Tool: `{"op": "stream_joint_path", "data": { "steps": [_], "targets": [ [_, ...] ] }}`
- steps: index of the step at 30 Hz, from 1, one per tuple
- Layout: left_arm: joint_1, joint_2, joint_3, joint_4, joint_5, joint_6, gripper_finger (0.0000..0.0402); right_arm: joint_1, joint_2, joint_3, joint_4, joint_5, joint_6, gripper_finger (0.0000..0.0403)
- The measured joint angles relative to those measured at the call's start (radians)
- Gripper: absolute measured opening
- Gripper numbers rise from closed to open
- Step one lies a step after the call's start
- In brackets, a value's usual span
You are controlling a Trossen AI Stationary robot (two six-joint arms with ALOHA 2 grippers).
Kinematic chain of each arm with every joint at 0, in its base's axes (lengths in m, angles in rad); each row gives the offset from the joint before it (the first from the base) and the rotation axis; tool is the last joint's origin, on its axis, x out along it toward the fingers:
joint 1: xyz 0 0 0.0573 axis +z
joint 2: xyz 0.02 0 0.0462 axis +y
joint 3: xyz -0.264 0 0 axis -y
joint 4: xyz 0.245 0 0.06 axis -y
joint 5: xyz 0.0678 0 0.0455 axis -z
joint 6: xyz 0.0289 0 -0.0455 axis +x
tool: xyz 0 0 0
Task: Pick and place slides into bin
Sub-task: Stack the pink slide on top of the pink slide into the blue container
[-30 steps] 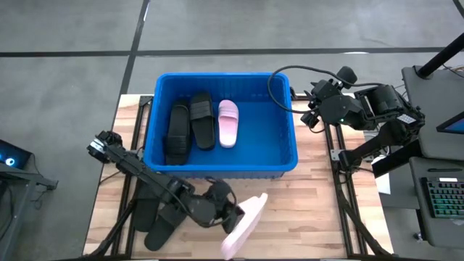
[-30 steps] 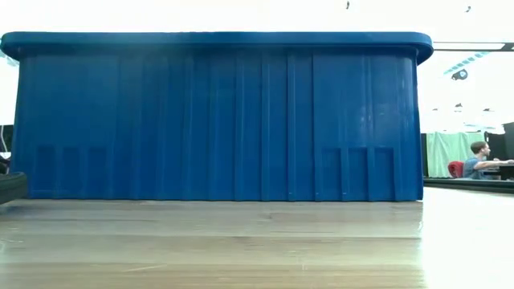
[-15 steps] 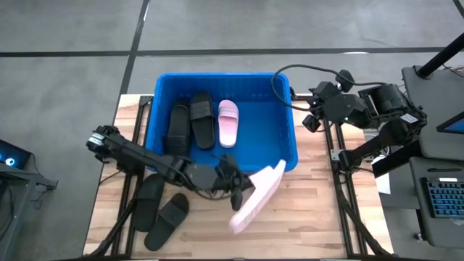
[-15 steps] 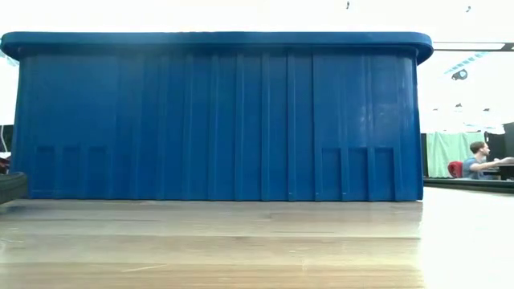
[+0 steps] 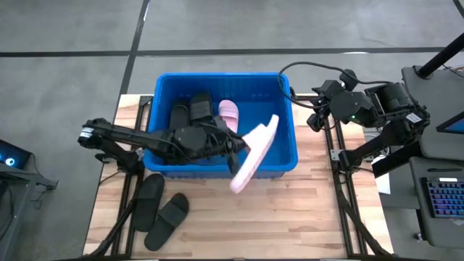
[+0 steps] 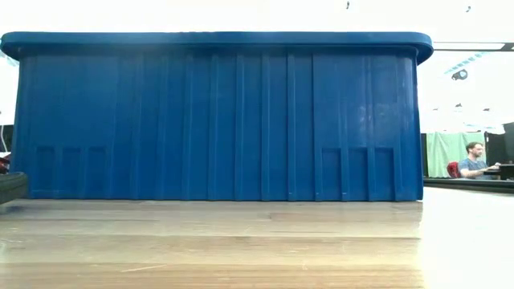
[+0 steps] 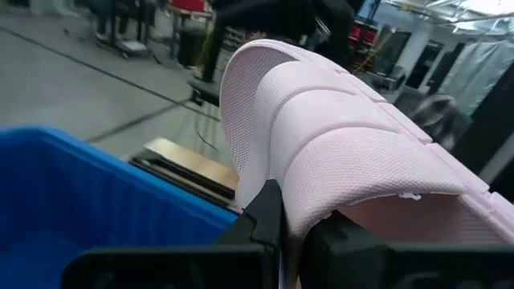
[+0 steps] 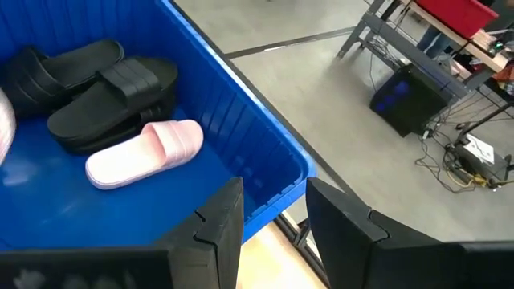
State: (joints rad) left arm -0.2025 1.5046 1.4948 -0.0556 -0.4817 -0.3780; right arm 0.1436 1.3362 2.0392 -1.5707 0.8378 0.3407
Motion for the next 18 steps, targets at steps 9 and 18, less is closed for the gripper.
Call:
{"op": "stream_joint_path", "data": {
  "steps": [9,18],
  "targets": [
    [0.168,-0.047,0.0,-0.245,-0.033,0.038,0.0,0.0,-0.008,0.0,0.02,0.172,0.0,0.0127],
    [0.338,-0.043,0.01,-0.325,0.033,0.247,0.0,0.0,-0.008,0.0,0.161,0.196,0.0,0.0127]
  ]
}}
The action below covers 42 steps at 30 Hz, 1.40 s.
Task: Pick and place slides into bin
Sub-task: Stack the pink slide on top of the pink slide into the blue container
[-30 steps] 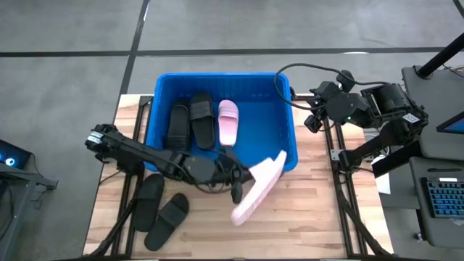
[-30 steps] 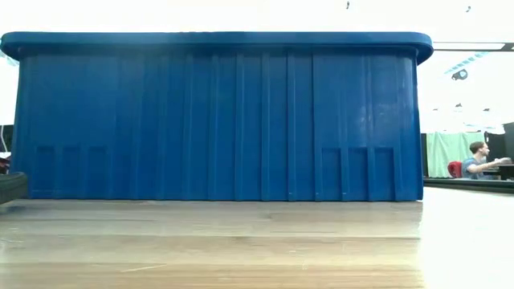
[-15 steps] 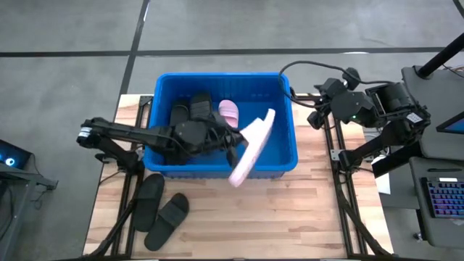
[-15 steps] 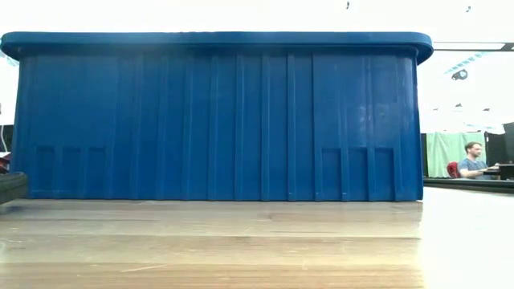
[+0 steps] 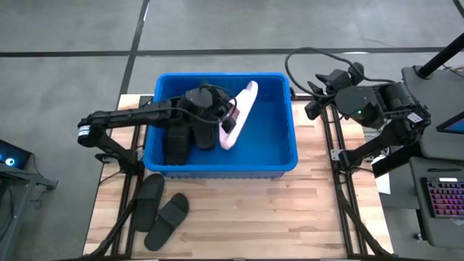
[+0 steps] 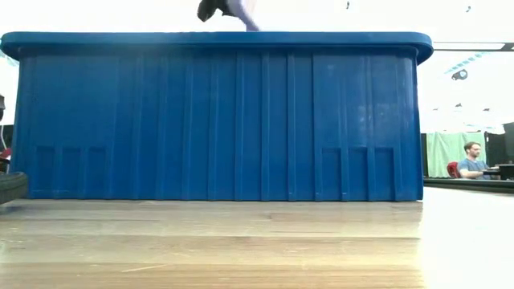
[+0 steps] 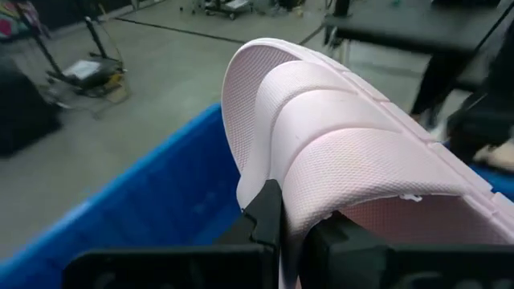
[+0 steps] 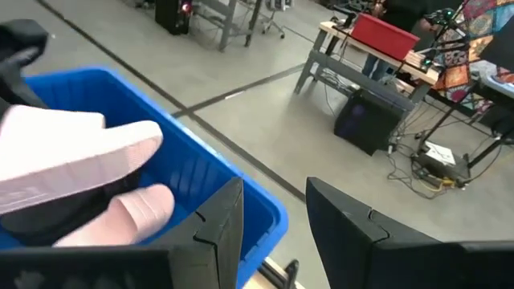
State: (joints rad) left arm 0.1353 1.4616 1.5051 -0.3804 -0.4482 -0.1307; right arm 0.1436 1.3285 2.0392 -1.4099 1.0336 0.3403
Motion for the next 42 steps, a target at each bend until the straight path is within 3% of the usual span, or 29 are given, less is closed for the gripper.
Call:
{"op": "stream_joint_path", "data": {
  "steps": [5,11,18,33,38,42],
  "targets": [
    [0.062,0.006,0.006,-0.074,-0.012,0.142,0.0,0.0,0.0,0.0,0.058,0.015,0.0,0.0127],
    [0.102,0.054,0.005,-0.161,-0.175,0.174,0.0,0.0,0.001,0.0,0.145,0.015,0.0,0.0127],
    [0.105,0.143,0.008,-0.166,-0.296,0.164,0.0,0.0,0.001,0.0,0.184,0.015,0.001,0.0127],
    [0.117,0.266,0.008,-0.204,-0.321,0.168,0.0,0.0,0.007,0.0,0.193,0.017,0.001,0.0127],
    [0.122,0.294,0.007,-0.203,-0.395,0.166,0.0,0.0,0.017,0.0,0.192,0.017,0.0,0.0127],
    [0.123,0.307,0.007,-0.204,-0.389,0.195,0.0,0.0,0.024,0.0,0.192,0.017,0.0,0.0127]
  ]
}}
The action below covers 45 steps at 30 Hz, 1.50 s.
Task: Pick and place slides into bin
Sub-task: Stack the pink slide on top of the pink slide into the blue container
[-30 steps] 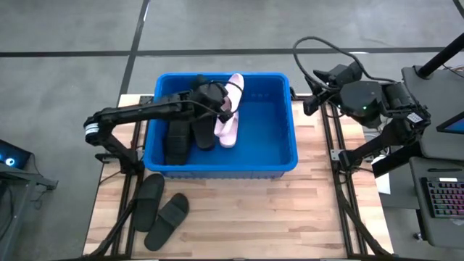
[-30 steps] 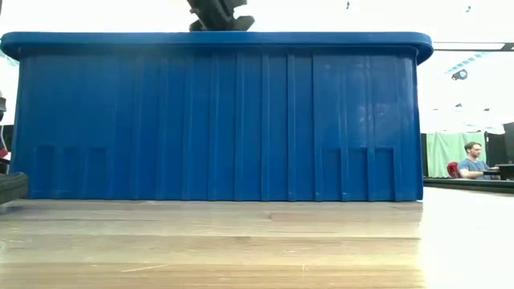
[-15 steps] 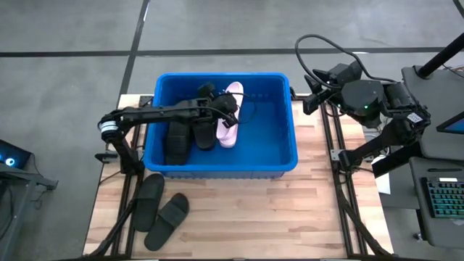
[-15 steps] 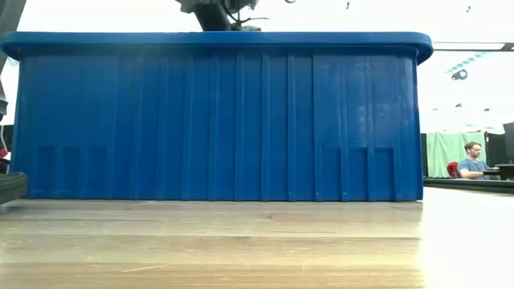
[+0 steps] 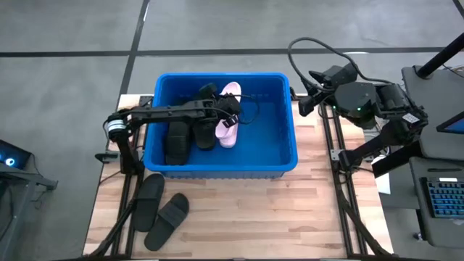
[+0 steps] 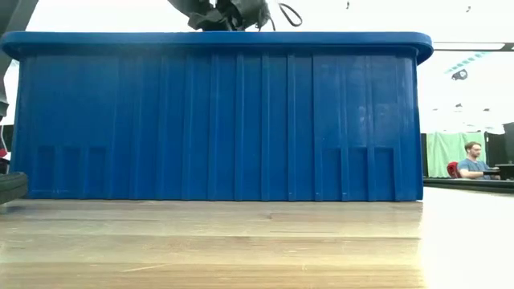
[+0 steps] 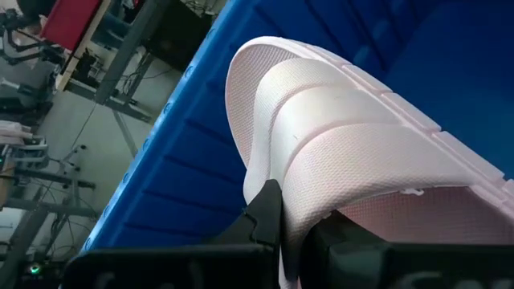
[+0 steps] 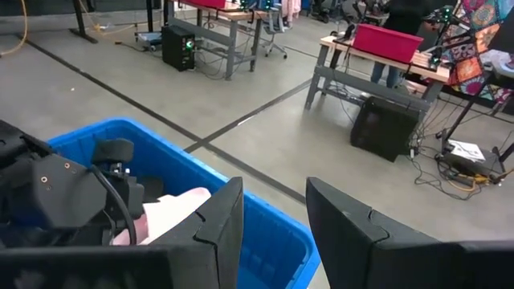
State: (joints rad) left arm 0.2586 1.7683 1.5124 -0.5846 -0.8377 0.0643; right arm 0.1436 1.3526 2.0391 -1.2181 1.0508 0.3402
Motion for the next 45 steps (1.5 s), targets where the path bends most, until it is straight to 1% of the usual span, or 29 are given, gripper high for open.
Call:
{"op": "stream_joint_path", "data": {
  "steps": [8,21,30,35,41,45],
  "targets": [
    [0.008,0.026,0.0,0.004,-0.005,-0.006,0.0,0.0,0.012,0.0,-0.003,0.0,-0.001,0.0127],
    [0.012,0.143,0.0,0.004,-0.014,-0.005,0.0,0.0,0.012,-0.001,-0.004,-0.002,-0.034,0.0127],
    [0.029,0.176,0.002,0.01,-0.01,-0.005,0.0,0.0,0.012,-0.001,-0.004,-0.002,-0.037,0.0127],
    [0.033,0.203,0.004,0.041,-0.005,-0.005,0.0,0.0,0.012,-0.001,-0.004,-0.002,-0.038,0.0127],
    [0.035,0.212,0.004,0.051,-0.004,-0.004,0.0,0.0,0.012,-0.001,-0.004,-0.002,-0.038,0.0127],
    [0.035,0.187,0.002,0.046,-0.014,0.001,0.0,0.0,0.012,-0.001,-0.004,-0.002,-0.038,0.0127]
  ]
}}
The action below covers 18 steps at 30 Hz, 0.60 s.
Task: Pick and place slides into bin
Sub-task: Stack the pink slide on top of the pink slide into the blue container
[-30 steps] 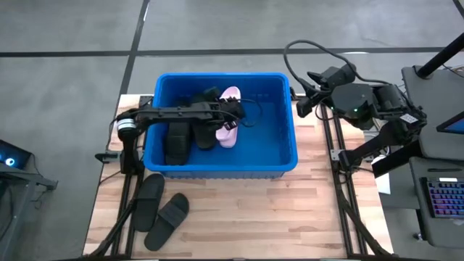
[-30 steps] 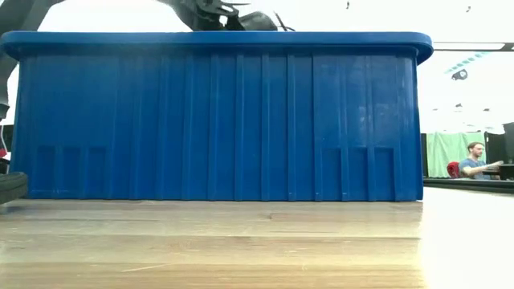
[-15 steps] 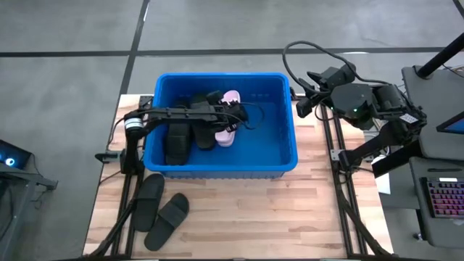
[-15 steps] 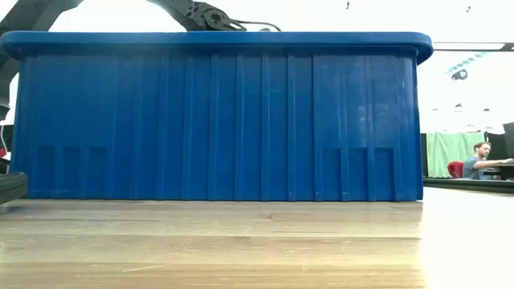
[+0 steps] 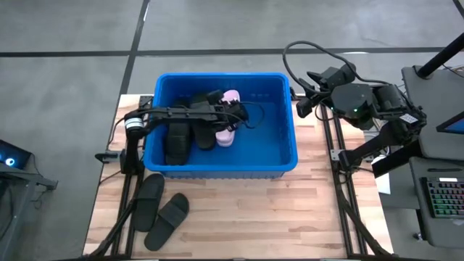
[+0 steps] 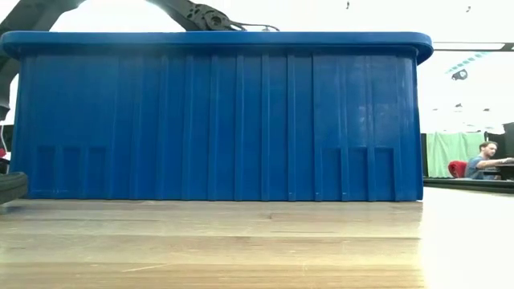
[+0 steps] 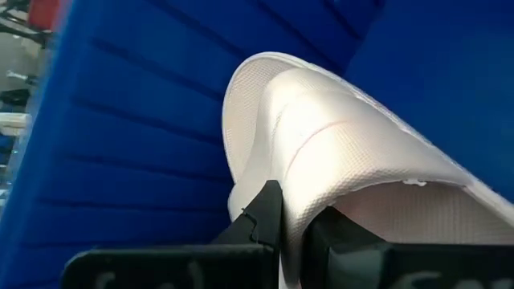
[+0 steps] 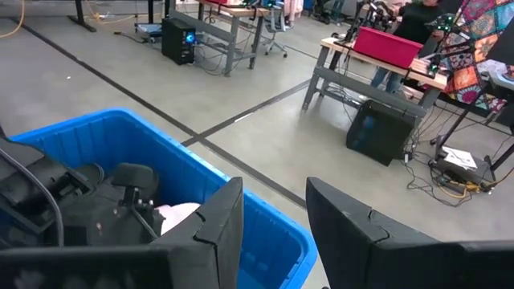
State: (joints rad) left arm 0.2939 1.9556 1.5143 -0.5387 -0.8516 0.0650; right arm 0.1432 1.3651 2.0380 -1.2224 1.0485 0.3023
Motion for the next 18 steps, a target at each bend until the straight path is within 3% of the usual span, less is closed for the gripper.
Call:
{"op": "stream_joint_path", "data": {
  "steps": [8,18],
  "targets": [
    [0.001,-0.027,-0.002,-0.064,-0.065,-0.006,0.0,0.0,0.0,0.0,0.0,0.0,-0.016,0.0127],
    [0.001,-0.033,-0.002,-0.093,-0.071,-0.004,0.0,0.0,0.0,0.0,-0.001,0.0,-0.027,0.0127]
  ]
}}
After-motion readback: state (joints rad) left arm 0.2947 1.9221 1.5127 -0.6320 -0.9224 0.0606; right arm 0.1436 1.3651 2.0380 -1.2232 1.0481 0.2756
